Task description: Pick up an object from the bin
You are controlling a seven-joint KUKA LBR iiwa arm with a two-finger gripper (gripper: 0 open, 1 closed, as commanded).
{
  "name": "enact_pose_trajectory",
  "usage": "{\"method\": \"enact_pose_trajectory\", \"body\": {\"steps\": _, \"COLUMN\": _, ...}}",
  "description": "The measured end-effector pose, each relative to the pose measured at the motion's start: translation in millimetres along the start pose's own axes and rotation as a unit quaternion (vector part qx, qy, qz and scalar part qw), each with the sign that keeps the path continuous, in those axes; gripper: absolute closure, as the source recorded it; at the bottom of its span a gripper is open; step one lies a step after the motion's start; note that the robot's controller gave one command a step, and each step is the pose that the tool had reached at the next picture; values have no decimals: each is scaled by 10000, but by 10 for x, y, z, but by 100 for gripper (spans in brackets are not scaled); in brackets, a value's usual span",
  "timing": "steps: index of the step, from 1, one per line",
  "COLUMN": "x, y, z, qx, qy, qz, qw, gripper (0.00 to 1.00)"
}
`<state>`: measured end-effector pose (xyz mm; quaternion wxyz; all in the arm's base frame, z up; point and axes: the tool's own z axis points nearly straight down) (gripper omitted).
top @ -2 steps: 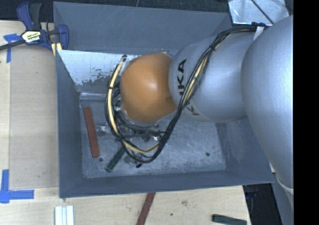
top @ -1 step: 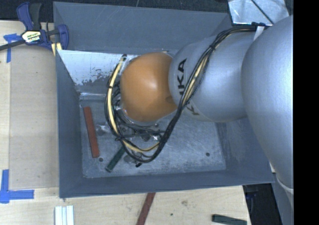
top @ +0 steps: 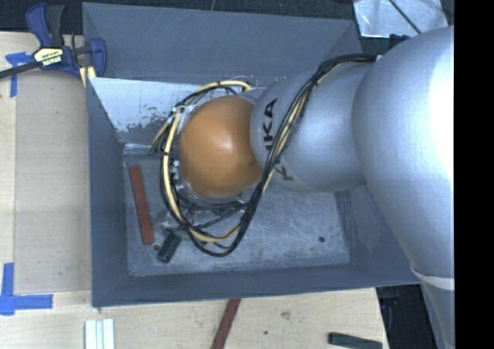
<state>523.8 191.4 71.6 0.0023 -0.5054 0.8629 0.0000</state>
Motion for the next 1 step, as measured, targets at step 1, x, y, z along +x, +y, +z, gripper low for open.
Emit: {"method": "enact_pose_trajectory", "body": {"steps": 1, "x": 0, "y": 0, "z": 0, "qx": -1, "qy": 0, "qz": 5, "qw": 10000, "gripper": 100}}
